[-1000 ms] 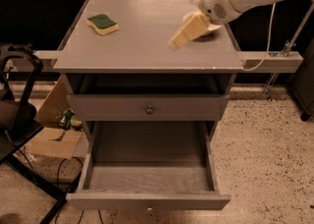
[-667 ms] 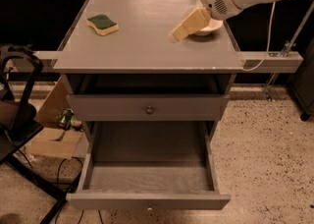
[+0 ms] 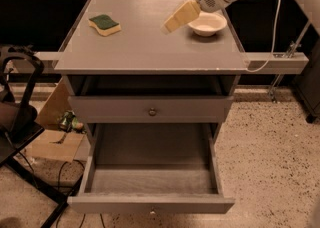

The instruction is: Place sponge into middle drawer

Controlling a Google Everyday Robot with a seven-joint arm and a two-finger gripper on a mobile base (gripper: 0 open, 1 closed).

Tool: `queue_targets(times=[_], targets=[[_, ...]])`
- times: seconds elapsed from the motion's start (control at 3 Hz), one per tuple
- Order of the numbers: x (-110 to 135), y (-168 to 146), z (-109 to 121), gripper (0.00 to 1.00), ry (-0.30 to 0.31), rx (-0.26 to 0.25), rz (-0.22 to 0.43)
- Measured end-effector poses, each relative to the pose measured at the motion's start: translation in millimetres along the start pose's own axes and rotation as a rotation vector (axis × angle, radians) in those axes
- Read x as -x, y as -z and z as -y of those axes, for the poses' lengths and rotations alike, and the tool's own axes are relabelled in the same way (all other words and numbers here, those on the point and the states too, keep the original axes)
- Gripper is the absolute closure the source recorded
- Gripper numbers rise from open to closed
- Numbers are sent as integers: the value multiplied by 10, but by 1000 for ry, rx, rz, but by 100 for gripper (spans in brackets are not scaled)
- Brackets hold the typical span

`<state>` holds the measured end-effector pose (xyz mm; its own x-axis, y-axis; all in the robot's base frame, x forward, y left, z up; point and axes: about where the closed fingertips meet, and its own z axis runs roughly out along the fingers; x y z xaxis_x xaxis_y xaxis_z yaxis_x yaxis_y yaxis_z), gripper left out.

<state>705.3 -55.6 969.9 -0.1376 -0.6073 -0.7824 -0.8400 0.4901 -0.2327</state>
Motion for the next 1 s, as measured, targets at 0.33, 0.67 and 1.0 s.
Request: queue_targets(times=[0.33,0.67,1.0], targets=[[296,-645,193,0,-41,0,27],[553,-1188,274,0,-102,-18,48],[823,-1823,148,0,-178,-21,19]])
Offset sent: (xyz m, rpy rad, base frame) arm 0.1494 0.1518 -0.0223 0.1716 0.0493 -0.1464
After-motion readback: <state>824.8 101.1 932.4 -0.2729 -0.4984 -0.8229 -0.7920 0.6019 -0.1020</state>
